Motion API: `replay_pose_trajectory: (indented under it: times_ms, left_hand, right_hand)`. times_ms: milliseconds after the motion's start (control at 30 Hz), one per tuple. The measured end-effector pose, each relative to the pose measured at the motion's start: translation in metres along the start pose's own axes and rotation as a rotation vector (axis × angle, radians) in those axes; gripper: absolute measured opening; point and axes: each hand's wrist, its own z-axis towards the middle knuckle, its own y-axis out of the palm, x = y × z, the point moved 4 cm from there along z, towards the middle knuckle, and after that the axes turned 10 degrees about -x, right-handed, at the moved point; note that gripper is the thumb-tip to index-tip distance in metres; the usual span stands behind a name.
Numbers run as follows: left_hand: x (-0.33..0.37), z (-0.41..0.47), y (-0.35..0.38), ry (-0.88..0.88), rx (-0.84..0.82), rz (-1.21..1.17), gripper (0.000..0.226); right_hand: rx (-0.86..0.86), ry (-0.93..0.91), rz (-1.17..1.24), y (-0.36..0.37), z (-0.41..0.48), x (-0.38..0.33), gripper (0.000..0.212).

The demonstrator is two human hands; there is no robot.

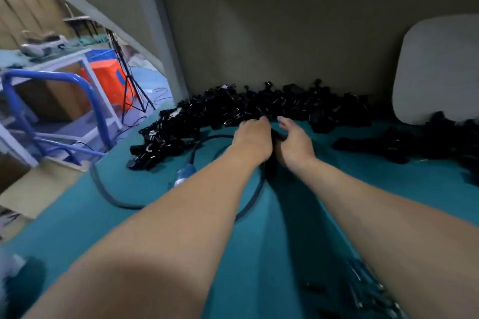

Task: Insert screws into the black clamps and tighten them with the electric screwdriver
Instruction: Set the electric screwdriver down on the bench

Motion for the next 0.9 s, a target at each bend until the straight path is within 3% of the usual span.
replay_pose_trajectory:
  times_ms: [133, 233, 300, 400, 500, 600, 667, 800, 900]
  left_hand:
    - [-0.011, 0.033, -0.002, 0.029, 0.001, -0.011, 0.023]
    - [-0.013, 0.028, 0.001, 0.046, 0.046, -0.118, 0.029]
    - [-0.013, 0.016, 0.000, 0.084, 0.095, -0.226, 0.027]
    - [-0.004, -0.013, -0.004, 0.194, 0.162, -0.421, 0.027]
    - [0.019, -0.055, -0.006, 0.307, 0.176, -0.524, 0.031]
    - [0.045, -0.107, -0.003, 0.415, 0.161, -0.580, 0.036]
    - [0.056, -0.144, 0.006, 0.449, 0.159, -0.688, 0.033]
    - [0.076, -0.209, 0.040, 0.480, 0.103, -0.853, 0.035]
    - [0.070, -0.228, 0.064, 0.425, 0.102, -1.012, 0.029]
  right_hand:
    - [0.055, -0.145, -0.130, 0.010, 0.025, 0.009, 0.023]
    - [0.099, -0.220, -0.200, 0.010, 0.023, 0.011, 0.032]
    - [0.130, -0.232, -0.090, 0.005, 0.015, 0.006, 0.035]
    - [0.216, -0.124, 0.125, -0.010, -0.009, 0.000, 0.023]
    - [0.257, -0.036, 0.490, -0.029, -0.052, -0.006, 0.020]
    - [0.198, -0.006, 0.853, -0.046, -0.114, -0.015, 0.020]
    - [0.139, 0.010, 0.970, -0.054, -0.158, -0.019, 0.022]
    - [0.151, 0.061, 0.705, -0.063, -0.235, -0.011, 0.025]
    - [0.136, 0.084, 0.549, -0.065, -0.266, -0.003, 0.012]
